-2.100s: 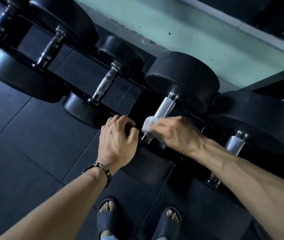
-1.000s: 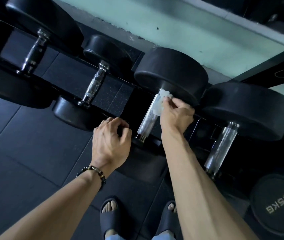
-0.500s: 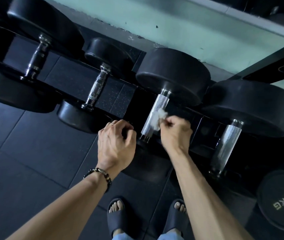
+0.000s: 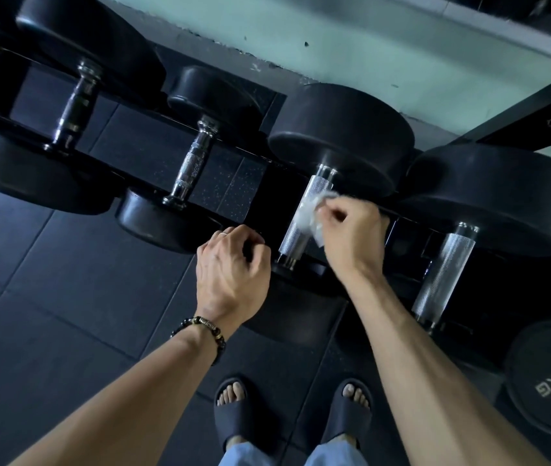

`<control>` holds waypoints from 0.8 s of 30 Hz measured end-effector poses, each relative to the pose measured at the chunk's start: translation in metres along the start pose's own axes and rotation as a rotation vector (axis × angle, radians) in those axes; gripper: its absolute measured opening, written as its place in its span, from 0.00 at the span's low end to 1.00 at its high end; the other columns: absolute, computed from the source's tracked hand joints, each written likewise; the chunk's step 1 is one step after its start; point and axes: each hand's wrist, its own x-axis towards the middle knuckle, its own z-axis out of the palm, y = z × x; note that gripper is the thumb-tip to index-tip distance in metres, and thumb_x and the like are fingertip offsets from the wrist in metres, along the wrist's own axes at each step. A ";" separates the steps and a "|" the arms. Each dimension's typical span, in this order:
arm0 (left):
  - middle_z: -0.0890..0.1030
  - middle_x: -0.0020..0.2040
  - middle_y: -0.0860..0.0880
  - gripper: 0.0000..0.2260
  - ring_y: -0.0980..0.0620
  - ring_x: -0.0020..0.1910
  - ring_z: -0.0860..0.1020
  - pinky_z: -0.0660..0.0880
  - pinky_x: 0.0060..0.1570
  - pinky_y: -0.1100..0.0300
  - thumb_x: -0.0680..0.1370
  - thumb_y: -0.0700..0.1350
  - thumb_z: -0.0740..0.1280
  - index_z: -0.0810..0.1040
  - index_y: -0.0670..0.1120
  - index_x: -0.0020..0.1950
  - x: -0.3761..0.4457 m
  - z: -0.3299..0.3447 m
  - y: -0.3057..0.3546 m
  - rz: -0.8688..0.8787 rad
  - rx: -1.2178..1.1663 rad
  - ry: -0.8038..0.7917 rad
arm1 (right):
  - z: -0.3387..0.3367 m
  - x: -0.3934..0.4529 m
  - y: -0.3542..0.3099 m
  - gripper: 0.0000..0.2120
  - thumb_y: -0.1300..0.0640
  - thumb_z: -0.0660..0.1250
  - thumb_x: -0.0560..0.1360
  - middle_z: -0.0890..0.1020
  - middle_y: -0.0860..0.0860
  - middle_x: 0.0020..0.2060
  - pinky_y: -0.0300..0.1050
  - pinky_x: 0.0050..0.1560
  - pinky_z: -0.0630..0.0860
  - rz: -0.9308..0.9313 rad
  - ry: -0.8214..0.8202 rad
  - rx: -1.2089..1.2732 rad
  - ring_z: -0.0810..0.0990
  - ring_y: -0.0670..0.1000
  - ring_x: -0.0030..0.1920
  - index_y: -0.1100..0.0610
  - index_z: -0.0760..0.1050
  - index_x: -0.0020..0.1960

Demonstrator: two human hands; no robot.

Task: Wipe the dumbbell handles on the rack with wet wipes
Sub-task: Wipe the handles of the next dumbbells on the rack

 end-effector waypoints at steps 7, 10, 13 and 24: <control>0.75 0.33 0.53 0.10 0.55 0.38 0.72 0.70 0.49 0.51 0.70 0.48 0.56 0.72 0.49 0.31 0.000 0.001 -0.003 0.014 0.035 -0.004 | -0.006 -0.025 0.008 0.05 0.63 0.75 0.71 0.81 0.40 0.32 0.24 0.37 0.69 0.047 -0.313 -0.033 0.79 0.35 0.34 0.57 0.83 0.38; 0.75 0.33 0.53 0.09 0.56 0.38 0.71 0.70 0.50 0.51 0.70 0.49 0.56 0.71 0.51 0.31 0.001 0.001 -0.002 0.011 0.035 -0.013 | -0.011 -0.012 0.009 0.08 0.60 0.77 0.71 0.81 0.40 0.31 0.31 0.36 0.75 0.045 -0.373 -0.052 0.81 0.38 0.35 0.56 0.81 0.34; 0.74 0.33 0.54 0.09 0.57 0.38 0.71 0.69 0.49 0.52 0.70 0.48 0.56 0.71 0.51 0.31 0.001 0.002 -0.003 0.011 0.034 -0.003 | -0.005 -0.023 0.011 0.07 0.61 0.76 0.71 0.80 0.40 0.31 0.28 0.36 0.72 0.076 -0.238 0.020 0.79 0.39 0.33 0.56 0.81 0.35; 0.75 0.34 0.55 0.12 0.56 0.39 0.71 0.70 0.50 0.52 0.71 0.49 0.57 0.76 0.47 0.34 0.001 0.002 -0.004 0.014 0.030 0.004 | -0.014 0.004 0.021 0.08 0.63 0.75 0.69 0.79 0.42 0.28 0.26 0.33 0.68 0.209 -0.074 0.008 0.76 0.40 0.31 0.55 0.81 0.33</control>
